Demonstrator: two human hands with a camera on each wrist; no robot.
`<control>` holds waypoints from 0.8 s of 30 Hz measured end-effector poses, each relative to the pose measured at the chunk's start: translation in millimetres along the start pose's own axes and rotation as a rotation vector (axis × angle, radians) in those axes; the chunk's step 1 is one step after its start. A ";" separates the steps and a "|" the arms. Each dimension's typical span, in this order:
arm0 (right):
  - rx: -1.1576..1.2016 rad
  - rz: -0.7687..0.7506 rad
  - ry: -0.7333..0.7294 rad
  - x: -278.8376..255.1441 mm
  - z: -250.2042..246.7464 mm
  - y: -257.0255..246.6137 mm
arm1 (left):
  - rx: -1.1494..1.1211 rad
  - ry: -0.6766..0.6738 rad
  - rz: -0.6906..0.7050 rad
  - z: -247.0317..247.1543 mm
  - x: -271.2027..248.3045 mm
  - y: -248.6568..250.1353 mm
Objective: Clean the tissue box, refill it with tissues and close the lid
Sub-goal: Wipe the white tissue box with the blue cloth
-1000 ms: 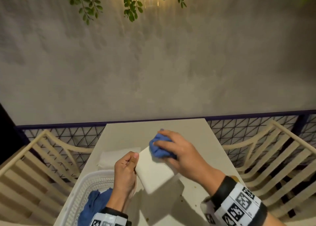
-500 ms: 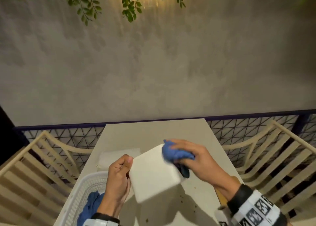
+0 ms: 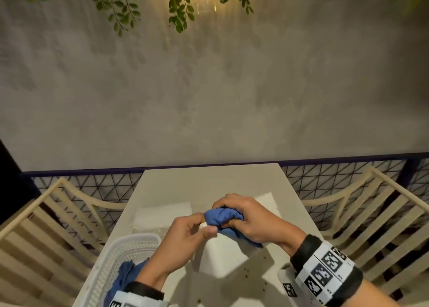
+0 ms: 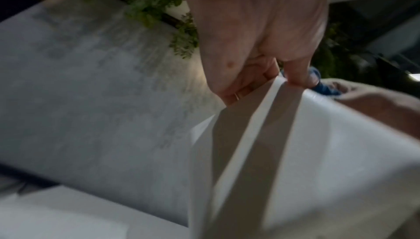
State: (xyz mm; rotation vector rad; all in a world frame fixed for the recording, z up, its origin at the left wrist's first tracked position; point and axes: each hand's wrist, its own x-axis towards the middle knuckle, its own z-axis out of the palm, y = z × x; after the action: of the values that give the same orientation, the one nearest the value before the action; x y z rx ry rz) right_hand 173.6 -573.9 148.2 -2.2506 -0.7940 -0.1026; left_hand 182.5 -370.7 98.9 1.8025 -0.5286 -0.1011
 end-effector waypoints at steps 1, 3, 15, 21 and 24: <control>-0.039 0.008 0.002 0.5 1.2 1.5 | 0.022 -0.011 -0.009 2.6 1.5 0.4; -0.059 0.029 0.007 0.4 1.4 3.7 | 0.023 -0.022 -0.008 4.8 1.0 -1.2; 0.056 -0.066 0.330 -3.7 51.9 -1.0 | -0.452 0.364 -0.044 24.5 -1.6 -12.6; -0.001 -0.052 0.345 -37.3 33.6 35.1 | -0.540 0.338 -0.041 26.8 -9.6 -15.4; 0.016 -0.075 0.293 -23.6 46.8 15.4 | -0.527 0.430 -0.042 27.8 -4.1 -15.2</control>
State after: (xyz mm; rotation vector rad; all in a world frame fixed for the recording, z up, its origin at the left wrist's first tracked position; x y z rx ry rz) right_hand 156.1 -563.0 97.7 -2.1264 -0.7156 -0.4492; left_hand 174.0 -390.8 75.5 1.2667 -0.1343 0.1108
